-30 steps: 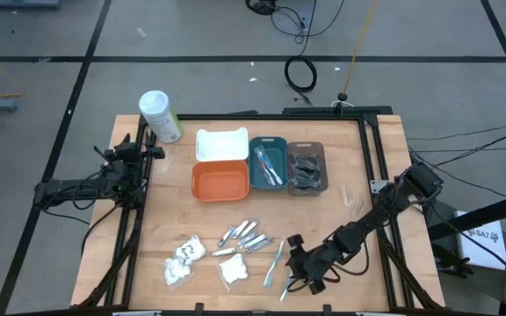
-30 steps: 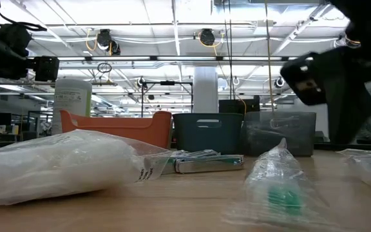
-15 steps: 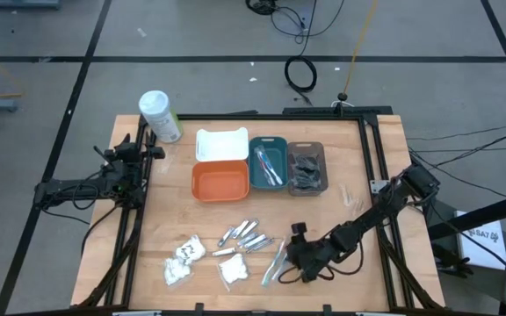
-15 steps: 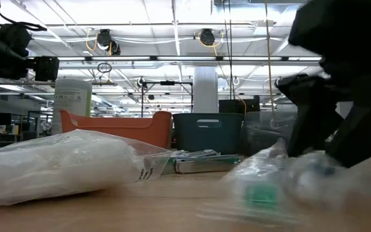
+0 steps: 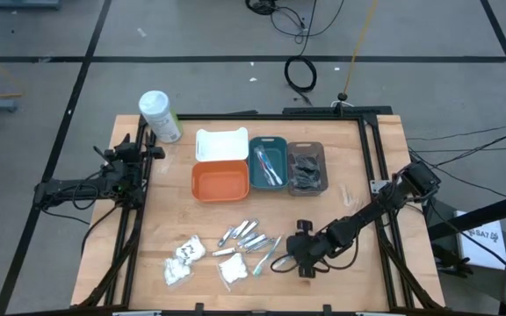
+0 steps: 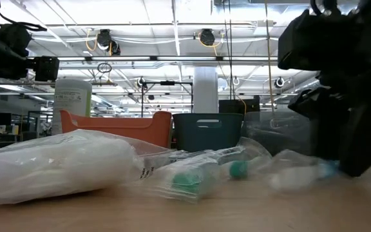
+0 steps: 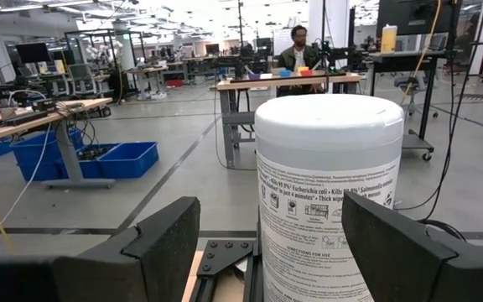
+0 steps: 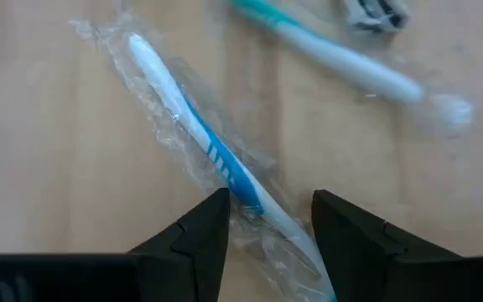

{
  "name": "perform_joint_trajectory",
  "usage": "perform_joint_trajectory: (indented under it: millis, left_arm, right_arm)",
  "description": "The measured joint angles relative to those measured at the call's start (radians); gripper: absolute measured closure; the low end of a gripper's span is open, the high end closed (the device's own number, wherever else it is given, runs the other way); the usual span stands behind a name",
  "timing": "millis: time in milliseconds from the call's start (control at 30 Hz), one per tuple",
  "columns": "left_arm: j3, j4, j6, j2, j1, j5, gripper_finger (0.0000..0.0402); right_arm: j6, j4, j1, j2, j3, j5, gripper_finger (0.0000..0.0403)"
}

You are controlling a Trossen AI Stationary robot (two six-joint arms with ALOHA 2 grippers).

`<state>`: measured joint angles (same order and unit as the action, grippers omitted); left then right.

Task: Pick & Place Travel size toiletries
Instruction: Put the blue toothbrush into the dark green bin

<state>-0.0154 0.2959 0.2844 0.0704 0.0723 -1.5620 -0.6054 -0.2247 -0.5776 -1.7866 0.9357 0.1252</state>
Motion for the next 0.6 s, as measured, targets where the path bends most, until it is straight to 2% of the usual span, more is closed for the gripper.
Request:
perform_joint_trajectory:
  millis: [167,267,400,600]
  left_arm:
    - [0.0,0.0,0.0,0.0,0.0,0.0,0.0117]
    - [0.0,0.0,0.0,0.0,0.0,0.0,0.0117]
    - [0.0,0.0,0.0,0.0,0.0,0.0,0.0117]
    - [0.0,0.0,0.0,0.0,0.0,0.0,0.0117]
  right_arm:
    - [0.029,0.027,-0.011,-0.001,-0.001,-0.088,0.0243]
    - [0.103,0.045,-0.019,-0.002,-0.002,-0.107,0.0243]
    - [0.219,0.048,-0.029,-0.002,-0.002,-0.09,0.0243]
    - [0.278,0.05,-0.033,-0.003,-0.003,0.01,0.0245]
